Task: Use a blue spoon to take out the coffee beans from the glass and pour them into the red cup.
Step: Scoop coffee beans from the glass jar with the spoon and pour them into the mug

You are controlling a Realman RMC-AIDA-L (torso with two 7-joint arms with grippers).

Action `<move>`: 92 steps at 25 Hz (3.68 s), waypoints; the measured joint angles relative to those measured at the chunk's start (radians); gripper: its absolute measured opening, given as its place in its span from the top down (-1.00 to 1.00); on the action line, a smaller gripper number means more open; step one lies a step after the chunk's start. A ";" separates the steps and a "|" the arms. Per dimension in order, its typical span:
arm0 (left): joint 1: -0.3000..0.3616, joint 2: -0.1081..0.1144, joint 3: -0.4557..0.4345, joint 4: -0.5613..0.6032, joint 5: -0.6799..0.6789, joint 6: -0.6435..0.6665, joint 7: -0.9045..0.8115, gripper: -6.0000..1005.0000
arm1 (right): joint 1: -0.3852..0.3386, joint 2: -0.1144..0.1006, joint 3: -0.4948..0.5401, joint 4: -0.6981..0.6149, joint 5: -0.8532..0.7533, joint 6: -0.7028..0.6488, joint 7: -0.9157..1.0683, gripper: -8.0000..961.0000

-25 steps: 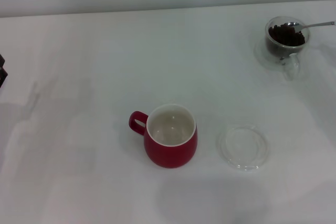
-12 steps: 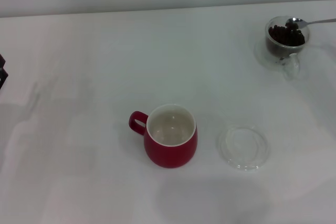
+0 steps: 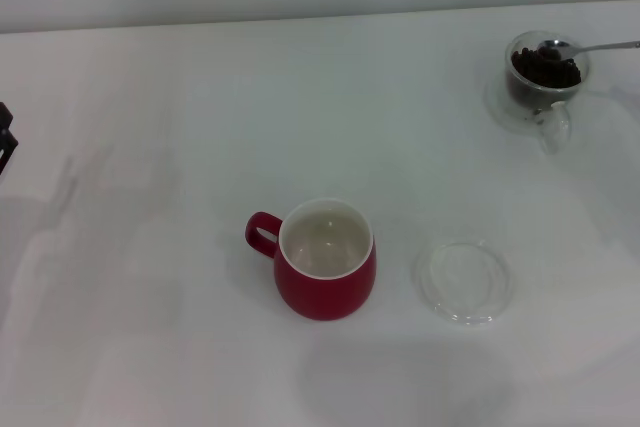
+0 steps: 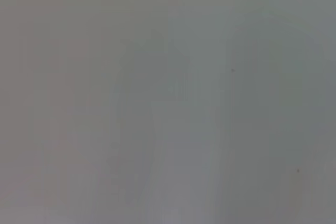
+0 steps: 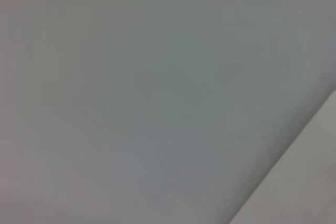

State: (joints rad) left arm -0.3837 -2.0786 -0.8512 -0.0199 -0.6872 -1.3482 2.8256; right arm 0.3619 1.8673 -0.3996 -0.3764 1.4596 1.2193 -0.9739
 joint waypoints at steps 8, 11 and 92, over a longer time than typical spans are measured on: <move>0.001 0.000 0.000 0.000 0.001 0.008 0.000 -0.54 | -0.007 -0.007 -0.001 0.002 -0.002 0.054 0.055 0.59; 0.001 0.000 0.000 0.000 0.002 0.009 0.000 -0.54 | -0.007 -0.008 -0.002 0.002 -0.003 0.073 0.076 0.59; 0.031 -0.003 0.001 0.000 0.003 0.024 0.000 -0.54 | 0.089 0.148 -0.235 0.080 -0.103 0.379 -0.114 0.54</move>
State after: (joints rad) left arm -0.3530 -2.0817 -0.8498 -0.0199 -0.6842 -1.3237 2.8256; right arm 0.4509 2.0155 -0.6351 -0.2960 1.3562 1.5985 -1.0878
